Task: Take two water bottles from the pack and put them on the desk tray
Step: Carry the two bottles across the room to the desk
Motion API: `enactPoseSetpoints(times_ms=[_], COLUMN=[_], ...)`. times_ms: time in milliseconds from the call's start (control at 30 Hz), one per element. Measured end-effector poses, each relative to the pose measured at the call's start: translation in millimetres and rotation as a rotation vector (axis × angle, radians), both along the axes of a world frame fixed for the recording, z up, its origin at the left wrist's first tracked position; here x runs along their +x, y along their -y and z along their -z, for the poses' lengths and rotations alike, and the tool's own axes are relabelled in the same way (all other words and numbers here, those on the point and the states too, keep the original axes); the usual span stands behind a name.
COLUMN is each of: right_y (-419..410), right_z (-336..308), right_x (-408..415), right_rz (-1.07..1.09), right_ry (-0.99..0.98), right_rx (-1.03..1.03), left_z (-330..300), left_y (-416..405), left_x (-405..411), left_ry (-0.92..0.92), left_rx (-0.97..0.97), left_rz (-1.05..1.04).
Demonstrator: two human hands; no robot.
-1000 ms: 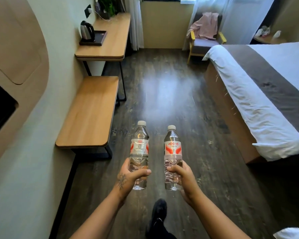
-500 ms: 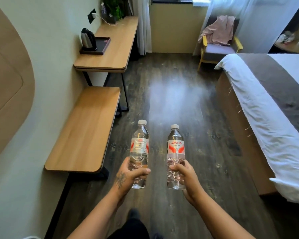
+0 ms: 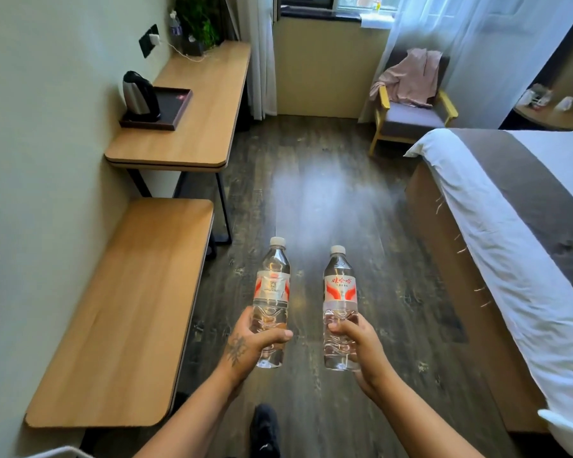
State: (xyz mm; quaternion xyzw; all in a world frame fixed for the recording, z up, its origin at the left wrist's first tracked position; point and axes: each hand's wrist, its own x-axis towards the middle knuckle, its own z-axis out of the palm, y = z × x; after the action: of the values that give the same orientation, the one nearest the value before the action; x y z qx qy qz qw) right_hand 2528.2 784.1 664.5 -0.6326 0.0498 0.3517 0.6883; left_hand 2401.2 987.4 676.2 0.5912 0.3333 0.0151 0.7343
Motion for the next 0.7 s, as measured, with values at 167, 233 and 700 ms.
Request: enactPoseSetpoints(times_ms=[167,233,700], right_y=[-60.4,-80.7,-206.1], right_z=[-8.1,-8.4,17.7], right_x=[63.9,89.6,328.5], right_rz=[0.008,0.006,-0.056], right_ry=[0.017,0.015,-0.006], right_rx=[0.004,-0.001,0.019], left_z=[2.2,4.5,13.5], left_y=[-55.5,-74.8,-195.4], left_x=[64.9,88.3,317.7], left_ry=[-0.001,-0.005,-0.015], left_rx=[0.011,0.005,-0.015], left_rz=[0.006,-0.008,-0.074])
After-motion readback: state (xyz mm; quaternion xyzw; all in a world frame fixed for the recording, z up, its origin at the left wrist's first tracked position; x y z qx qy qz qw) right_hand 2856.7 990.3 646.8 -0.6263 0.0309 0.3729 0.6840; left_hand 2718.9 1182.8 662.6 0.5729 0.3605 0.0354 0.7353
